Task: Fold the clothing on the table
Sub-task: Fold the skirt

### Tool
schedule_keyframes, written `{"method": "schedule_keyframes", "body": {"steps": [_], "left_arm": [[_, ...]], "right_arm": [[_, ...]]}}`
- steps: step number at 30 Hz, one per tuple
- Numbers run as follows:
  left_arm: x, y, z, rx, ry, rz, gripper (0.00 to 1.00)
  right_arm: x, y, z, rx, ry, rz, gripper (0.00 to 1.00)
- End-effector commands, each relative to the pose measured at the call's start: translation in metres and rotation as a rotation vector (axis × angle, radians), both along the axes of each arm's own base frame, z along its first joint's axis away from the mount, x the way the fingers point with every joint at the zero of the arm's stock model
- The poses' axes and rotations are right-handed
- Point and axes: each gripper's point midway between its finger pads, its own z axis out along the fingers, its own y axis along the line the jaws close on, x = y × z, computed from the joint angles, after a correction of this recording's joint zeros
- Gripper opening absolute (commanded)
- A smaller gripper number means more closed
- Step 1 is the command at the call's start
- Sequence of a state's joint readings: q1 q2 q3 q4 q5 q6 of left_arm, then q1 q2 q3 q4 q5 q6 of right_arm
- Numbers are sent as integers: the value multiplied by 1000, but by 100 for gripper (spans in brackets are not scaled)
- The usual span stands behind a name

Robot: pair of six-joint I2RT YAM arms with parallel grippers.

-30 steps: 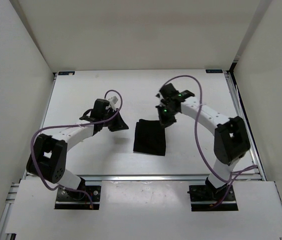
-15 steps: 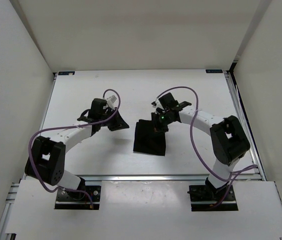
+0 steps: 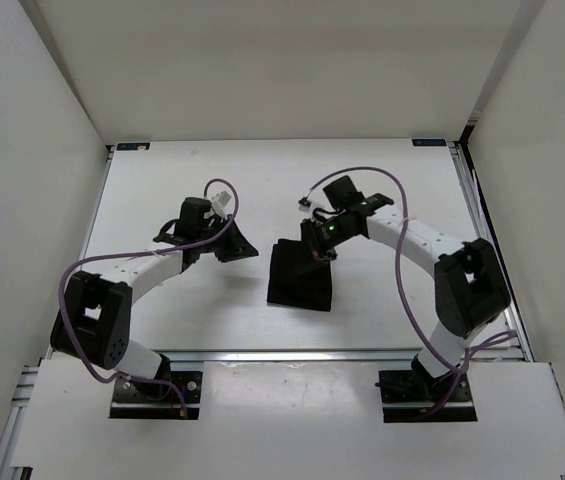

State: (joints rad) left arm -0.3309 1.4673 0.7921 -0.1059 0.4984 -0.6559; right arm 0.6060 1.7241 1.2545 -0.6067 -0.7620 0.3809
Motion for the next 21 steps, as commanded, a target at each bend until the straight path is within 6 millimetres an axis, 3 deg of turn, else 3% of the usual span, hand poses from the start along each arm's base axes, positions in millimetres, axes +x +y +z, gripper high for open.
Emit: {"method": "schedule_keyframes", "body": {"steps": [1,5,9,12,16,21], "left_arm": [[2,-34,40,-113,-72,-83,0],[-1,-72,67,-197,-106,-152,0],[-10,-103,62,-155,-115,-226,0],[-14,-109,38,-91,-105,-242,0],[-28,-100,-5,-20,-56,-237,0],[-47,-79,-47,64,3,-232,0]], "right_arm": [[23,-28,19,-25,-102,-101,0],[66,-49,6,-37,-133,-253,0],[92,-50,-40,-94,-62,-322,0],[104,-48,-66,-116,-16,-341,0],[117,-44,-85,-173,33,-337,0],[127,-40,-87,-194,44,-338,0]]}}
